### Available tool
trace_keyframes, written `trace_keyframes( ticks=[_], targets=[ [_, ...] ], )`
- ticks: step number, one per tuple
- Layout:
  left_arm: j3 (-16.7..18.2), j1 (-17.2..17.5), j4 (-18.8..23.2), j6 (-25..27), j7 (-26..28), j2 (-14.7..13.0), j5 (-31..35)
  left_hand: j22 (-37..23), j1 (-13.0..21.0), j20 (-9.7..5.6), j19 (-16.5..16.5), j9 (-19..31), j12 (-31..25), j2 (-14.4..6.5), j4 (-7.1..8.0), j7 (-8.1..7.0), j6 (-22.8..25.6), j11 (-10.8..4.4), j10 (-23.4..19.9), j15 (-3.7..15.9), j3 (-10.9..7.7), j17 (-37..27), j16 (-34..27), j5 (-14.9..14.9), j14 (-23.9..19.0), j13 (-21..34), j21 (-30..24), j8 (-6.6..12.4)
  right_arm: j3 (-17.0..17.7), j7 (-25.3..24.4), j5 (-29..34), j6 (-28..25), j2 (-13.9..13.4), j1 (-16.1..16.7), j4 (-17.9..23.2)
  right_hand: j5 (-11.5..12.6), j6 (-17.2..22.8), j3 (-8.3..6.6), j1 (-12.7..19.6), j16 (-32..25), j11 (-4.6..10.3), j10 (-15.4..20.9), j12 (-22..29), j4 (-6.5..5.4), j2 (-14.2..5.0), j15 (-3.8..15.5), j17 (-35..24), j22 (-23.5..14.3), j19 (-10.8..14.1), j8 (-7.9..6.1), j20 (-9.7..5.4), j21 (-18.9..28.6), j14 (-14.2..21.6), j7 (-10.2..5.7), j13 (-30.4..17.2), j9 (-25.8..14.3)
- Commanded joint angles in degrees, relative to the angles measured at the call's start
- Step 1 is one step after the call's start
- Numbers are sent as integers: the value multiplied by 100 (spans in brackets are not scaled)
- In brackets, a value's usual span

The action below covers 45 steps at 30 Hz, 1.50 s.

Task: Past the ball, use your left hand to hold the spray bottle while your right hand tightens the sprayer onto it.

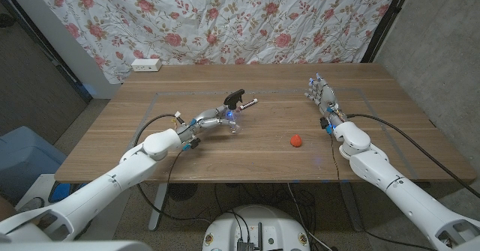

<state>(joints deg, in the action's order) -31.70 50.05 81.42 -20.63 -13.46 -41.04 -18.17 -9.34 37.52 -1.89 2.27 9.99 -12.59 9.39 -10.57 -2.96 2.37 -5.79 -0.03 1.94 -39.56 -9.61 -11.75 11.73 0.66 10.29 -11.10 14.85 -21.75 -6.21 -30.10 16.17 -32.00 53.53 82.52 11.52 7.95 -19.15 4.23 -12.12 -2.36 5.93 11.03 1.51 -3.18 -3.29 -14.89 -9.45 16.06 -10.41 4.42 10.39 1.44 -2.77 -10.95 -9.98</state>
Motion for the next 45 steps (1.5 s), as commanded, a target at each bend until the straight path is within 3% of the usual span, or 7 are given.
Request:
trace_keyframes(
  ticks=[1, 13, 18, 27, 32, 37, 45],
  targets=[
    [-5, 67, -3, 53, 341, 211, 13, -15, 221, -251, -137, 23, -47, -9, -9, 39, 194, 58, -243, 233, 61, -11, -5, -50, -233, 24, -10, 76, -8, 122, -69, 67, 36, -74, -178, 12, -1, -1, 14, -5, -16, -21, 8, 30, -28, -48, -12, -19, 16, -20, 42, 35, 3, 12, -4, -24],
    [-48, 26, -112, 30, 520, 397, 53, -14, 839, -271, -558, 56, -140, -24, -11, 253, 859, 68, -1050, 176, 211, -19, -13, -140, -986, 70, 0, 292, -7, 195, -111, 121, 69, -143, -320, 11, 5, 1, 11, -8, -14, -23, 10, 42, -41, -51, -4, -20, 20, -24, 72, 37, 2, 15, -4, -24],
    [-60, 14, -150, 33, 553, 445, 44, -15, 1139, -353, -784, 86, -218, -13, -6, 257, 1252, 56, -1512, 260, 343, -30, -53, -166, -1432, 112, -5, 461, -4, 217, -132, 119, 69, -156, -356, 10, 6, 3, 9, -11, -11, -24, 10, 47, -46, -55, -1, -20, 23, -25, 81, 39, 4, 18, -4, -24],
    [-84, 1, -188, 79, 643, 529, 44, -22, 1549, -333, -1095, 171, -382, -111, 27, 343, 1735, 63, -2156, 396, 558, -75, -173, -185, -2104, 246, -21, 758, -20, 274, -154, 102, 86, -230, -455, 10, 7, 1, 14, -11, -18, -20, 13, 61, -58, -56, 7, -21, 22, -27, 90, 39, -1, 13, -4, -24],
    [-67, 27, -193, 95, 719, 587, -7, -32, 1723, -285, -1278, 299, -579, -329, 86, 283, 1969, -47, -2616, 596, 742, -178, -371, -164, -2605, 434, -25, 1019, -21, 316, -181, 104, 93, -258, -507, 10, 9, 0, 12, -13, -17, -23, 13, 64, -67, -57, 9, -22, 21, -28, 109, 39, 0, 9, -4, -24],
    [-54, 49, -165, 110, 832, 629, 2, -45, 1769, -250, -1450, 511, -977, -631, 136, 70, 2117, -187, -3172, 743, 953, -389, -605, -122, -2990, 722, -42, 1321, -21, 352, -205, 93, 94, -288, -550, 10, 9, -1, 14, -13, -12, -22, 14, 69, -76, -58, 12, -22, 23, -29, 115, 40, -4, 5, -4, -24],
    [-38, 46, 61, 236, 1047, 596, 156, -51, 1838, -212, -1635, 703, -1240, -769, 105, 36, 2177, -237, -3355, 778, 1147, -585, -789, -98, -3213, 975, -71, 1559, -11, 428, -254, 103, 97, -338, -640, 9, 21, -3, 13, -19, -3, -22, 15, 75, -91, -57, 15, -23, 27, -34, 128, 42, 2, -1, -4, -24]
  ],
)
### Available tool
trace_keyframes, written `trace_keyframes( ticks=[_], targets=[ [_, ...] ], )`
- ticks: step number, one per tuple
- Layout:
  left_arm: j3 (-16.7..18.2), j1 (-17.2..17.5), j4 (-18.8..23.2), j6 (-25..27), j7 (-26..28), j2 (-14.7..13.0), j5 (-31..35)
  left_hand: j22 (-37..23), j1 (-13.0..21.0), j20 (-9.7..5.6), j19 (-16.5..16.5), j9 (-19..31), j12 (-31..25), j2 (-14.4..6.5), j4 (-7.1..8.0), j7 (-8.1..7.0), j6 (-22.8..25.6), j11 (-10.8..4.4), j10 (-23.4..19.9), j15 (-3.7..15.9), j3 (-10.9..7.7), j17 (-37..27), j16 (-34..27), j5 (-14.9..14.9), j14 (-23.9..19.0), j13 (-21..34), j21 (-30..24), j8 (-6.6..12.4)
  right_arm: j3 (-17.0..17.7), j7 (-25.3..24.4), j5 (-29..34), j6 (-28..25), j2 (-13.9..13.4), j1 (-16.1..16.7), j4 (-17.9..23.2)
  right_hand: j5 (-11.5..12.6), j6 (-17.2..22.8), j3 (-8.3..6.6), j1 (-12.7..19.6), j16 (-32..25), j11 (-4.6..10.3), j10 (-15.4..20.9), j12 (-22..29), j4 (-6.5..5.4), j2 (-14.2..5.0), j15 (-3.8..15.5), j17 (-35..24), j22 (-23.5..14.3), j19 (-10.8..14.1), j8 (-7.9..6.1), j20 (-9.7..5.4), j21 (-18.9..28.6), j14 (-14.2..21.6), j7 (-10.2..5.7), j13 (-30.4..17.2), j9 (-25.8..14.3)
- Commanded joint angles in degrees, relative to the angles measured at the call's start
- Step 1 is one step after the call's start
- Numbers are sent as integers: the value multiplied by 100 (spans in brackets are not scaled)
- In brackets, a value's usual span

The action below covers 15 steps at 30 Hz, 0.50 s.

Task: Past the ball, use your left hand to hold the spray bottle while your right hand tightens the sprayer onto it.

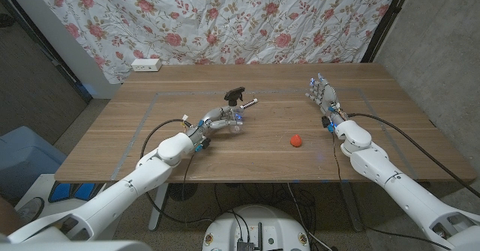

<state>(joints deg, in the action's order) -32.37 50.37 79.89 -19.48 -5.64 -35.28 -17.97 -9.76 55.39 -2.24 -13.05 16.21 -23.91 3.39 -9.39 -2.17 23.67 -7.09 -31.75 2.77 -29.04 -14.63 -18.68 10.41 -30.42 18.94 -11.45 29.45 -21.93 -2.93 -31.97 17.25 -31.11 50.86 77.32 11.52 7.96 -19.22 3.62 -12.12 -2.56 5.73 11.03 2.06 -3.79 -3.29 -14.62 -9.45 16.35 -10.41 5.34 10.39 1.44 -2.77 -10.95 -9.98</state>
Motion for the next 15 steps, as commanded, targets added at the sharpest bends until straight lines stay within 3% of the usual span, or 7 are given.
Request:
trace_keyframes(
  ticks=[1, 9, 15],
  targets=[
    [26, 3, 240, 141, 287, 14, 164, -8, 58, -173, -114, 93, -122, -174, -15, -40, 42, -112, -184, 692, 110, -96, -103, 36, -104, 127, -37, 112, 10, 111, -74, 6, 9, -75, -134, 9, 20, 4, 75, -18, 18, -3, 15, 21, -31, -60, -11, -23, -3, -33, 36, 42, 1, -2, -3, -25],
    [29, -36, 451, 292, 454, 29, 278, -11, 124, -170, -187, 175, -206, -222, -34, -38, 29, -113, -172, 726, 188, -185, -154, 47, -120, 242, -44, 204, 61, 228, -156, 119, 8, -85, -219, 9, 32, 2, 74, -23, 22, -2, 16, 26, -45, -54, -9, -23, 1, -38, 44, 43, 3, -5, -3, -25],
    [27, -84, 547, 379, 542, 75, 317, -13, 235, -221, -299, 254, -280, -258, -63, -108, 96, -205, -130, 803, 266, -268, -207, 56, -154, 360, -62, 334, 93, 318, -183, 213, -13, -104, -263, 8, 32, 1, 73, -25, 19, 3, 19, 30, -53, -56, -7, -24, 7, -37, 41, 45, 4, -6, -4, -25]
  ],
)
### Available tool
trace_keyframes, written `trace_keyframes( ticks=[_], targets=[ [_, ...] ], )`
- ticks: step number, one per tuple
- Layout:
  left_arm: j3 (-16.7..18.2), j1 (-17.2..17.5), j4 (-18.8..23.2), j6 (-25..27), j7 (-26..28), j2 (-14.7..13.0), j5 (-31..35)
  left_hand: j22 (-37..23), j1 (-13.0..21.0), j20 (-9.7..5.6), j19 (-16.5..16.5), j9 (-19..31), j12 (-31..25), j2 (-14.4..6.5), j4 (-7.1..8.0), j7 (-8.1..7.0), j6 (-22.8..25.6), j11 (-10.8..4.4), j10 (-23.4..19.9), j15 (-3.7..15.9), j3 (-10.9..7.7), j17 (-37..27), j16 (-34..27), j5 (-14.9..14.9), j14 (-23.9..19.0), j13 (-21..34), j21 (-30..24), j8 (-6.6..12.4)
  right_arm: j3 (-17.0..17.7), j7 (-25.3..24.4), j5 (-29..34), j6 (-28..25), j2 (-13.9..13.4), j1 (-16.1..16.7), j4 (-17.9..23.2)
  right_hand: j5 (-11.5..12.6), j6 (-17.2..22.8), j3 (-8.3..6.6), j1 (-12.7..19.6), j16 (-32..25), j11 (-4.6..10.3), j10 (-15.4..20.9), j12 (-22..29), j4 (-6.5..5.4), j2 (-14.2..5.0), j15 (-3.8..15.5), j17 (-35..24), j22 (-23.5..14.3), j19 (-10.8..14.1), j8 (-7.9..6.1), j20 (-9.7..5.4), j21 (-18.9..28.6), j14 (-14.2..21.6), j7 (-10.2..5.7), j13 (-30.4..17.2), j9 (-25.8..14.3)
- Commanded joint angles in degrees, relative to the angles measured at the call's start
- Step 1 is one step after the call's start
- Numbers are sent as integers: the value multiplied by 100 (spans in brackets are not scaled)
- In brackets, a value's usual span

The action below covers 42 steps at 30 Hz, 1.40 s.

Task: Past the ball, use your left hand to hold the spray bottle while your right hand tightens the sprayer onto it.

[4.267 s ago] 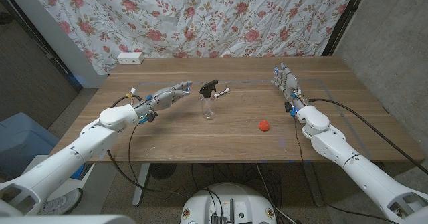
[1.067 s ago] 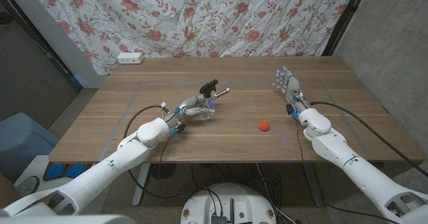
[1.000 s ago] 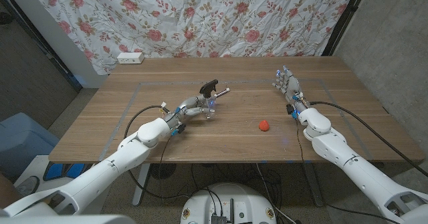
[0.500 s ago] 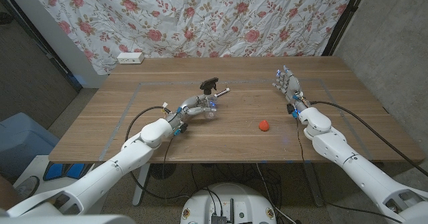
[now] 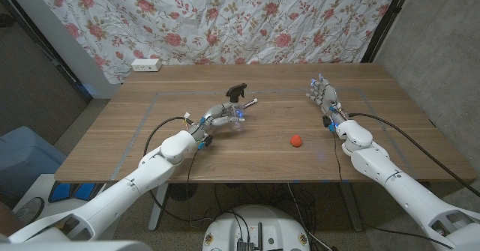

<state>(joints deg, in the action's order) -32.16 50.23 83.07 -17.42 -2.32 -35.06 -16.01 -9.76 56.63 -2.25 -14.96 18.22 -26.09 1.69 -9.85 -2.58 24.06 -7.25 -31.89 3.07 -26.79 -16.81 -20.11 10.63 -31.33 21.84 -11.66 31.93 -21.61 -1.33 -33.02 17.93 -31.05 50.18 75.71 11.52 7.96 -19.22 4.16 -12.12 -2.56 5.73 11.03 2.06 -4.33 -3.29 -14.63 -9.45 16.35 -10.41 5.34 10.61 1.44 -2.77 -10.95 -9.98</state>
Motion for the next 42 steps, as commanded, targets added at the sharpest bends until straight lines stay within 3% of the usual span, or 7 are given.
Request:
trace_keyframes(
  ticks=[1, 17, 35, 42],
  targets=[
    [7, -75, 247, 192, 233, 60, 132, -13, 124, -223, -124, 60, -67, -90, -20, -62, 63, -206, -109, 775, 49, -58, -67, 35, -65, 81, -45, 98, 70, 179, -91, 163, -18, -41, -110, 7, 36, 2, 18, -27, 17, 10, 22, 32, -2, -63, -5, -24, 8, -39, 46, 24, 7, -3, -3, -25],
    [-54, -228, 179, 232, 452, 344, 186, -14, 448, -247, -301, 157, -106, -124, -61, -203, 228, -328, 7, 871, 154, -165, -168, 48, -169, 241, -52, 339, 136, 331, -85, 143, -222, -103, 68, 5, 77, 2, 14, -36, 15, 9, 22, 44, -20, -55, 0, -25, 20, -52, 45, 27, 14, 1, -4, -26],
    [-186, -495, -282, 61, 586, 715, 277, -18, 624, -285, -422, 214, -126, -153, -20, -290, 430, -355, -197, 924, 278, -242, -313, 45, -291, 285, -49, 564, 131, -83, 573, -66, -709, 33, 895, 9, 156, -48, 109, -30, -12, 53, 38, 128, -56, -63, 35, -24, 27, -74, 45, 26, 21, 1, -4, -30],
    [-252, -615, -499, -46, 713, 900, 383, -19, 650, -291, -413, 233, -111, -174, -8, -279, 421, -340, -198, 917, 318, -261, -316, 45, -238, 299, -34, 604, 169, -242, 817, -425, -1010, 102, 1380, 8, 193, -86, 194, -25, -1, 68, 43, 200, -53, -71, 56, -22, 25, -88, 38, 23, 30, -18, -5, -33]
  ],
)
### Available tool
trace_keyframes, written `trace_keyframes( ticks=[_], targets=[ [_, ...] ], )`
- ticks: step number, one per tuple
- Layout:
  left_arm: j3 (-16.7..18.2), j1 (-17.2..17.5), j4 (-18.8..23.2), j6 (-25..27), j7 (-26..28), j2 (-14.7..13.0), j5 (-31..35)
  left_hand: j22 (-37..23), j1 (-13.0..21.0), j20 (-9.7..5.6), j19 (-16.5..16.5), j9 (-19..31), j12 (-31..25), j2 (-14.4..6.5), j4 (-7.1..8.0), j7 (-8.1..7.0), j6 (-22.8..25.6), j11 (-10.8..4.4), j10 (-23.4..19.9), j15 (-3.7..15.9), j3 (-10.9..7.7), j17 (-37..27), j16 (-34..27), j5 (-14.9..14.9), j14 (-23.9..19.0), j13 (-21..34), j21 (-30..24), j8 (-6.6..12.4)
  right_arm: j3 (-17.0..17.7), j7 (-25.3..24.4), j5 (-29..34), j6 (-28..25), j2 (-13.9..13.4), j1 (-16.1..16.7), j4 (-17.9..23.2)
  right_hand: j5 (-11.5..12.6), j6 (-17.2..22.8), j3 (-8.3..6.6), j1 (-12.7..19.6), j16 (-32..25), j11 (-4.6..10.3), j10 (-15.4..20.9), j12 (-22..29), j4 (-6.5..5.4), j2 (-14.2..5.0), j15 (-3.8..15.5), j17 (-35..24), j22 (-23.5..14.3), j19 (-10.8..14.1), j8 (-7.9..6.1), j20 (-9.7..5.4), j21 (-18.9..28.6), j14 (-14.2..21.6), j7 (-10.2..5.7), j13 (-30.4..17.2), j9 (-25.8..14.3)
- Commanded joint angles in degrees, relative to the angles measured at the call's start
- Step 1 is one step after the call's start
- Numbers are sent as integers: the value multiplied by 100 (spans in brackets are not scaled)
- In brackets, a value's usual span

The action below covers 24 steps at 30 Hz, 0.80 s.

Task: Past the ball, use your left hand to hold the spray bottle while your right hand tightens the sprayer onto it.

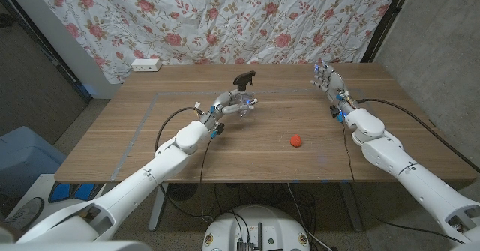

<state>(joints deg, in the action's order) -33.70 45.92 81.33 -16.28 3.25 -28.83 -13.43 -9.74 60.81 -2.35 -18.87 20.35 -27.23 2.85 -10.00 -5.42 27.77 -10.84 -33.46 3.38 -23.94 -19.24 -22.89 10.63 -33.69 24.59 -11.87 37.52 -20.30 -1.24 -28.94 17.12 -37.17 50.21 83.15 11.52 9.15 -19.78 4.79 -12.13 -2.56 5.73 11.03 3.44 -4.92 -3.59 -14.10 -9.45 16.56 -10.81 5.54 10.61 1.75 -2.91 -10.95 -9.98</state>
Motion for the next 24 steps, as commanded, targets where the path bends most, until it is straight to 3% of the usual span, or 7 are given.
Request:
trace_keyframes(
  ticks=[1, 4, 12, 24],
  targets=[
    [-108, -199, -349, -172, 170, 298, 141, -20, 234, -287, -22, 21, 4, -289, 9, 3, 51, 15, -40, 889, 37, -20, -42, 45, -6, 26, -12, 49, 44, -254, 439, -364, -433, 100, 682, 7, 73, -43, 161, -26, 4, 69, 43, 88, 8, -39, 8, -22, 3, -48, 20, 22, 6, -3, -5, -35],
    [-137, -240, -370, -158, 223, 341, 201, -21, 238, -287, -17, 28, 7, -296, 14, -9, 48, 7, -45, 886, 52, -26, -47, 44, 2, 31, -7, 62, 59, -282, 541, -521, -564, 101, 874, 3, 80, -66, 220, -26, -4, 74, 44, 139, 18, -41, 18, -21, 5, -54, 21, 22, 15, -3, -6, -37],
    [-213, -354, -355, -53, 312, 386, 371, -22, 256, -287, -15, 44, 32, -307, 21, 0, 25, 22, -17, 872, 95, -41, -50, 45, 48, 44, 2, 95, 34, -259, 779, -807, -791, 40, 1187, -28, 28, -188, 542, -7, 11, 50, 32, 414, 65, -58, 68, -18, -18, -51, 26, 10, 6, -21, -10, -46],
    [-319, -508, -478, 3, 443, 536, 536, -23, 290, -273, -2, 68, 59, -320, 24, -2, -6, 27, -5, 858, 161, -52, -61, 48, 88, 66, 18, 147, 60, -201, 1063, -1184, -1153, 65, 1676, -87, -63, -304, 931, 23, -20, -10, 17, 677, 186, -152, 116, -16, -87, -48, 96, -11, -52, 12, -17, -56]
  ],
)
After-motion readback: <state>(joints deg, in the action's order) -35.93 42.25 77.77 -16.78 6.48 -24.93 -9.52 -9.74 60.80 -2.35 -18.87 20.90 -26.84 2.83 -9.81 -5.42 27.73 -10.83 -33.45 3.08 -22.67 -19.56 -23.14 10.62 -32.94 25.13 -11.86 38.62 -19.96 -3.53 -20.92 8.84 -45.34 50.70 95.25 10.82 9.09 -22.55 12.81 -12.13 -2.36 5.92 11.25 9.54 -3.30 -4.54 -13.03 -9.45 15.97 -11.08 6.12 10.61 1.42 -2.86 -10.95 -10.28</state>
